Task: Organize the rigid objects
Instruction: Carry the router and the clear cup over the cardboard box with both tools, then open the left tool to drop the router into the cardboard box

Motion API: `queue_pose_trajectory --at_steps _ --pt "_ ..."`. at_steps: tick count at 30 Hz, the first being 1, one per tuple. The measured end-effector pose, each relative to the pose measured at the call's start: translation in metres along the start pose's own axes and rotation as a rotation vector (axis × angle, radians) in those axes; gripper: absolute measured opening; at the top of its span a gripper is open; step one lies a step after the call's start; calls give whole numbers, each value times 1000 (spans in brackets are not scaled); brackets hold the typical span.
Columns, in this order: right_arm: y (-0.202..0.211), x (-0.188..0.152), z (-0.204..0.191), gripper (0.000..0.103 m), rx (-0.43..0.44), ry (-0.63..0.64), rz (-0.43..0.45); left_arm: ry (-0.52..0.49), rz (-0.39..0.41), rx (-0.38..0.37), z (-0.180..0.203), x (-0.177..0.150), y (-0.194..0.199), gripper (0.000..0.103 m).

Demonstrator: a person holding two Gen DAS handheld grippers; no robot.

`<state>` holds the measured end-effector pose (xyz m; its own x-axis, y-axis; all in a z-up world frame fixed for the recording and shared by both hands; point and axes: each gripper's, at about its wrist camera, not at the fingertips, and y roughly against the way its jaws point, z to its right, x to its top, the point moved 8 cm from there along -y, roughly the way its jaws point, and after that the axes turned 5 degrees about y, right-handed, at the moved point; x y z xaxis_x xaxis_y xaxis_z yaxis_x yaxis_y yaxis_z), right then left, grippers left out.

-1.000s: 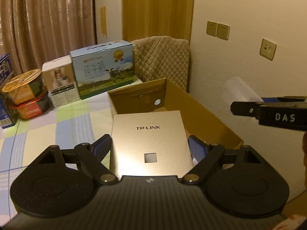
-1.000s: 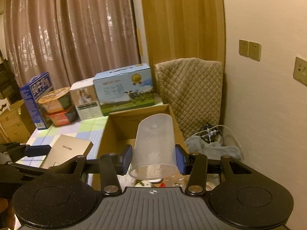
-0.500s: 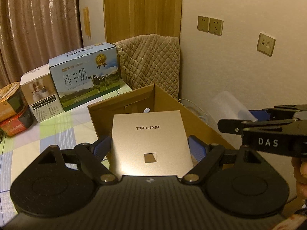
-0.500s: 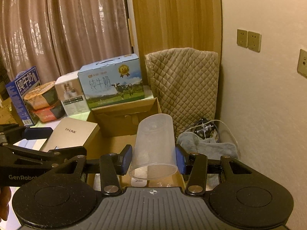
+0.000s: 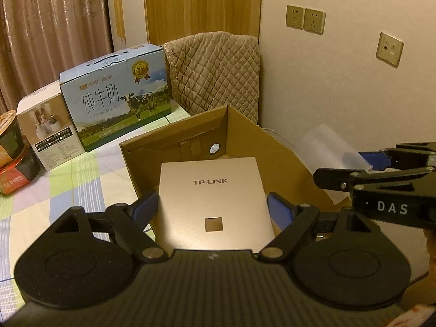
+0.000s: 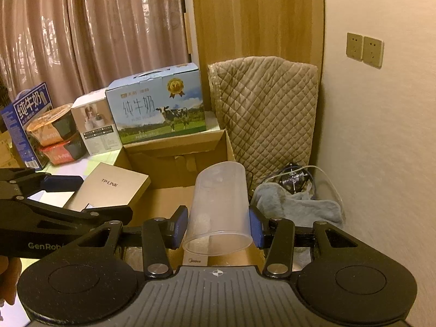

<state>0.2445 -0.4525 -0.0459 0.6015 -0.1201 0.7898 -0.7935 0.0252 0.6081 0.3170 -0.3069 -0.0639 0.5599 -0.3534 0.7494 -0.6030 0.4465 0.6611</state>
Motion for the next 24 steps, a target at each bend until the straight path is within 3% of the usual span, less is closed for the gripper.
queue_pose_trajectory --at_steps 24 --pt "-46 0 1 44 32 23 -67 -19 -51 6 -14 2 -42 84"
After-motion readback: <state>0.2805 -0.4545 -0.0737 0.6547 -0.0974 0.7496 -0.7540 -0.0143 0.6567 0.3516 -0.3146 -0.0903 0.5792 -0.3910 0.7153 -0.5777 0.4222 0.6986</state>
